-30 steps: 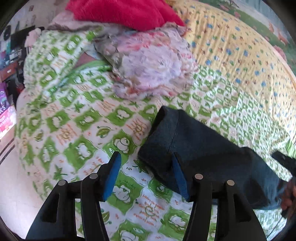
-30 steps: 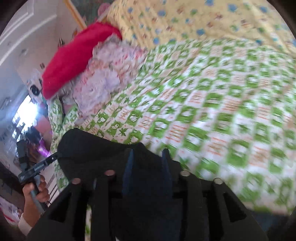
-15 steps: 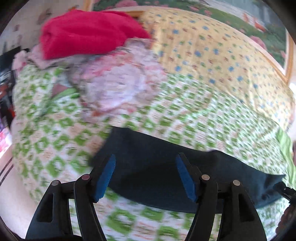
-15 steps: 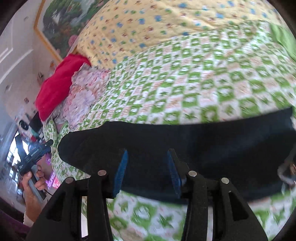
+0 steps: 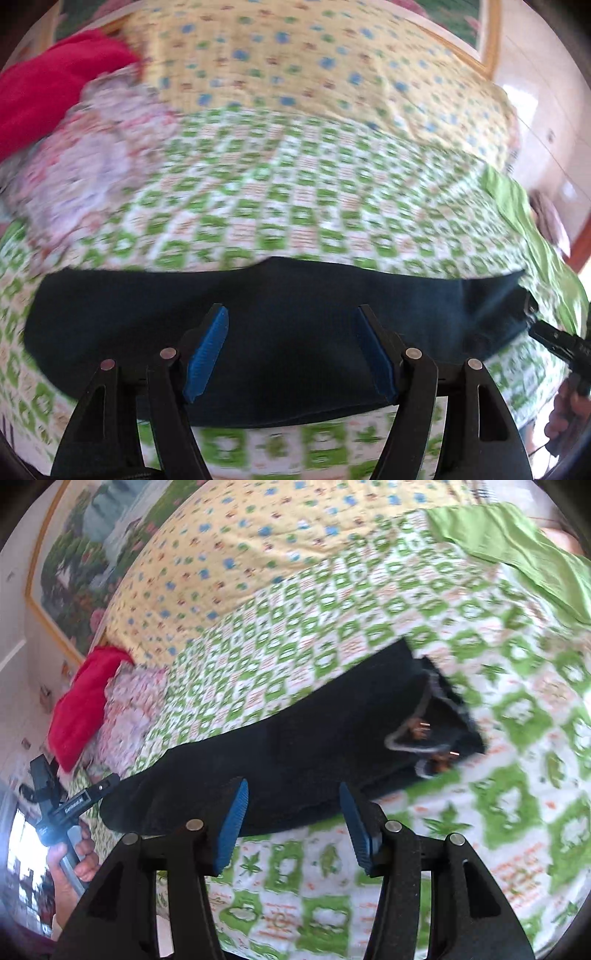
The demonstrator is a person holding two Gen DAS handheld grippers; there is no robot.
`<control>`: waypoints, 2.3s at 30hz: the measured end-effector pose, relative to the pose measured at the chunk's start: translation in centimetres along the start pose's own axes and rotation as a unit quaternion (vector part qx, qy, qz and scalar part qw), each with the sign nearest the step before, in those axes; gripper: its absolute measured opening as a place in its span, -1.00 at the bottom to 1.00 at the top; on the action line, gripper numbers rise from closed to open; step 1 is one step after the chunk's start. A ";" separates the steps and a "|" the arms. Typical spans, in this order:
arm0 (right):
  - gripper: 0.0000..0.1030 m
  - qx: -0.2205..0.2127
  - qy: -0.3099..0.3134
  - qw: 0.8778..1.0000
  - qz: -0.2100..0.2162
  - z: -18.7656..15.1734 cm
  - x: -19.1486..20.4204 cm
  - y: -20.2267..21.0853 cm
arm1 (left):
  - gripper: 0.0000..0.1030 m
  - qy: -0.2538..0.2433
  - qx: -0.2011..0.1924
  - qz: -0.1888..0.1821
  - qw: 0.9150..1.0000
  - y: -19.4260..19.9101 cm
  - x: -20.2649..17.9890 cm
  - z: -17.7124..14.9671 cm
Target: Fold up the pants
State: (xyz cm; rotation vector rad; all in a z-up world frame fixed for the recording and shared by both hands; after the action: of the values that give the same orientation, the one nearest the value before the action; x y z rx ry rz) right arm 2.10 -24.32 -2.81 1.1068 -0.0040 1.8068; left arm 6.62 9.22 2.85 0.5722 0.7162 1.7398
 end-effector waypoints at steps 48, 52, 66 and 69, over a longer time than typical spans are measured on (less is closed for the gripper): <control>-0.76 -0.120 -0.146 0.981 0.038 0.3 -10.0 3.6 | 0.37 -0.395 0.189 -0.328 0.837 -10.2 -37.2 1.7; -0.76 -0.119 -0.147 0.981 0.050 -0.1 -10.2 3.7 | 0.27 -0.392 0.230 -0.369 0.811 -11.5 -39.8 1.4; -0.76 -0.124 -0.132 0.979 0.093 0.5 -8.9 3.9 | -0.79 -0.352 0.161 -0.411 0.825 -7.9 -37.0 4.1; -0.76 -0.126 -0.112 0.979 0.114 1.3 -7.4 4.1 | -0.78 -0.340 0.138 -0.413 0.833 -6.3 -35.3 5.2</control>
State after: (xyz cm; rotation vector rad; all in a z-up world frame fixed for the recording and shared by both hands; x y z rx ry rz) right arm 0.79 -32.41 -5.28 1.1561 -0.4991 1.8100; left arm 23.90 -22.60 1.25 0.8547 0.5638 0.5514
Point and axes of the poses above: each gripper's, at about its wrist camera, not at the fingertips, and y roughly against the way its jaws point, x to its left, z to its top, the point moved 3 cm from there along -y, roughly the way its jaws point, and after that the axes turned 11 degrees about z, right-handed, at the moved point
